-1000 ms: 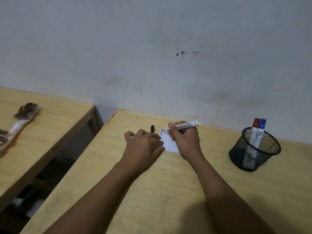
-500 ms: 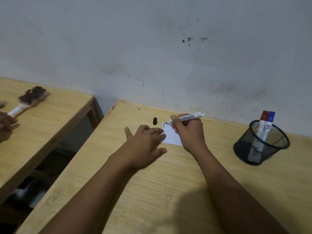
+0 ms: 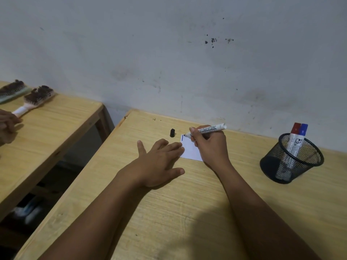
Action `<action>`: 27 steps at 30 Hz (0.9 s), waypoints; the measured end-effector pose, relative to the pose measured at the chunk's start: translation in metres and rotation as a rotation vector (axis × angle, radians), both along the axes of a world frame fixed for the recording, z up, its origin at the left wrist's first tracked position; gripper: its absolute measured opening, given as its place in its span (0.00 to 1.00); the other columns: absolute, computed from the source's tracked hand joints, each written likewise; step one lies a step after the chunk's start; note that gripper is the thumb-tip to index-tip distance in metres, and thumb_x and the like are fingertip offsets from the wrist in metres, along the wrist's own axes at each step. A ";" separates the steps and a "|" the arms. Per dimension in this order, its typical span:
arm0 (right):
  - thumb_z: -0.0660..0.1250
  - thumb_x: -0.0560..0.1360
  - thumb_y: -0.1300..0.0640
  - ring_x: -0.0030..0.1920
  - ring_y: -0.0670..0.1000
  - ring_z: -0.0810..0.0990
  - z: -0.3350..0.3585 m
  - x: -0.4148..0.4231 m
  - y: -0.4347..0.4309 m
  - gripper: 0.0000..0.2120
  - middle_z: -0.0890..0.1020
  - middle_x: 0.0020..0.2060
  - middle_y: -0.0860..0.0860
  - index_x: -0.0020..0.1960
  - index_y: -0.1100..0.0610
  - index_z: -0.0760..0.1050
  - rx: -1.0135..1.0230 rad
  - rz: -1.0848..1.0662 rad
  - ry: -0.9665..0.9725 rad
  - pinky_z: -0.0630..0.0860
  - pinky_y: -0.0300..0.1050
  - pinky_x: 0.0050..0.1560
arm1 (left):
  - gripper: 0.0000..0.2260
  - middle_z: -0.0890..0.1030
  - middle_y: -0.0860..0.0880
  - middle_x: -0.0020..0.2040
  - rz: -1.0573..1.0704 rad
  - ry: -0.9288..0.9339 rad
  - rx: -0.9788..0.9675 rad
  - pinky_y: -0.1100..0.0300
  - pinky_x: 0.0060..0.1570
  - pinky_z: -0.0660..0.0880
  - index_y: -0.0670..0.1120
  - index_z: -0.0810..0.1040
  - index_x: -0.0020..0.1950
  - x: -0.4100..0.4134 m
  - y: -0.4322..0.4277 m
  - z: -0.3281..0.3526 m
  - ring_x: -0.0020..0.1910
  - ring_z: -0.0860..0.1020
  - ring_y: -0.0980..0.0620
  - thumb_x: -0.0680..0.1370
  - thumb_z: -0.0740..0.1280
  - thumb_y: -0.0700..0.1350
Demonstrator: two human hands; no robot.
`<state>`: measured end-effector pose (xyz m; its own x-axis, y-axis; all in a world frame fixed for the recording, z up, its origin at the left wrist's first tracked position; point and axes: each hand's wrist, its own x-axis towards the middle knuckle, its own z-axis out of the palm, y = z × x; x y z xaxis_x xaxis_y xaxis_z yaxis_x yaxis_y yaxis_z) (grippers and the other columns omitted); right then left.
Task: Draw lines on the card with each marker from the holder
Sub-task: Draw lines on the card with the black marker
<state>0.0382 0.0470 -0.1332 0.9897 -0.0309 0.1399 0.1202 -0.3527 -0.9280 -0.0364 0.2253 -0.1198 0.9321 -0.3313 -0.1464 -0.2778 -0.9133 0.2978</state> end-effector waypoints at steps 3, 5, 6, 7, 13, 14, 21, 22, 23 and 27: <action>0.71 0.77 0.46 0.39 0.48 0.85 0.001 -0.001 0.001 0.12 0.87 0.36 0.48 0.43 0.54 0.83 -0.001 0.010 0.004 0.82 0.53 0.45 | 0.29 0.54 0.60 0.80 0.002 0.000 -0.008 0.22 0.67 0.39 0.56 0.57 0.79 0.000 0.000 0.000 0.79 0.46 0.53 0.80 0.58 0.62; 0.71 0.77 0.47 0.38 0.48 0.85 0.001 -0.001 0.001 0.12 0.87 0.36 0.48 0.42 0.55 0.83 -0.003 0.014 0.010 0.82 0.51 0.44 | 0.29 0.55 0.60 0.79 0.003 0.002 -0.018 0.22 0.66 0.39 0.56 0.58 0.79 0.000 0.000 0.001 0.79 0.46 0.53 0.80 0.58 0.62; 0.70 0.77 0.47 0.38 0.48 0.85 0.001 -0.001 0.001 0.12 0.86 0.36 0.48 0.42 0.55 0.83 -0.008 0.012 0.010 0.81 0.50 0.42 | 0.28 0.56 0.60 0.79 0.003 0.002 -0.022 0.22 0.66 0.39 0.56 0.58 0.79 -0.001 0.000 0.001 0.78 0.47 0.53 0.80 0.58 0.62; 0.70 0.78 0.47 0.37 0.47 0.84 0.001 -0.001 0.001 0.13 0.86 0.36 0.47 0.42 0.55 0.83 -0.015 0.011 0.008 0.81 0.48 0.41 | 0.29 0.56 0.60 0.79 0.003 0.002 -0.023 0.22 0.66 0.39 0.56 0.58 0.79 -0.001 0.000 0.001 0.78 0.47 0.53 0.80 0.59 0.62; 0.69 0.78 0.49 0.35 0.47 0.83 0.002 -0.001 -0.001 0.15 0.85 0.33 0.49 0.40 0.57 0.83 -0.043 0.036 -0.016 0.78 0.44 0.37 | 0.28 0.55 0.60 0.79 0.007 0.005 -0.027 0.22 0.66 0.39 0.56 0.59 0.79 0.000 0.000 0.001 0.78 0.46 0.55 0.80 0.58 0.62; 0.69 0.78 0.49 0.35 0.48 0.83 0.003 -0.001 -0.001 0.15 0.85 0.33 0.50 0.39 0.58 0.83 -0.045 0.039 -0.019 0.78 0.45 0.37 | 0.28 0.55 0.60 0.80 0.006 0.003 -0.028 0.22 0.66 0.39 0.55 0.59 0.78 0.000 0.000 0.001 0.78 0.46 0.55 0.80 0.58 0.62; 0.70 0.78 0.50 0.35 0.53 0.84 0.004 -0.002 0.000 0.15 0.85 0.33 0.53 0.38 0.59 0.82 -0.035 0.038 -0.027 0.78 0.47 0.36 | 0.27 0.56 0.60 0.79 0.008 0.003 -0.038 0.22 0.66 0.38 0.55 0.60 0.78 0.000 0.000 0.001 0.78 0.47 0.54 0.80 0.59 0.62; 0.70 0.78 0.50 0.34 0.51 0.84 0.004 -0.002 0.001 0.14 0.86 0.33 0.52 0.39 0.59 0.83 -0.007 0.023 -0.024 0.79 0.47 0.37 | 0.28 0.56 0.60 0.80 0.012 0.001 -0.030 0.22 0.67 0.38 0.55 0.60 0.78 0.001 0.000 0.000 0.78 0.46 0.55 0.80 0.59 0.62; 0.71 0.78 0.51 0.34 0.48 0.84 0.006 -0.002 0.001 0.13 0.86 0.34 0.51 0.41 0.59 0.83 0.031 0.003 -0.022 0.80 0.45 0.36 | 0.28 0.55 0.60 0.80 0.018 -0.003 -0.027 0.22 0.67 0.38 0.56 0.59 0.78 0.001 0.000 0.000 0.78 0.46 0.55 0.80 0.59 0.62; 0.72 0.77 0.51 0.32 0.43 0.83 0.018 -0.003 -0.004 0.11 0.86 0.33 0.50 0.40 0.56 0.83 0.200 -0.059 -0.073 0.78 0.39 0.36 | 0.28 0.61 0.61 0.78 0.064 -0.062 -0.110 0.23 0.68 0.40 0.58 0.65 0.75 -0.002 -0.003 0.000 0.78 0.52 0.54 0.77 0.63 0.64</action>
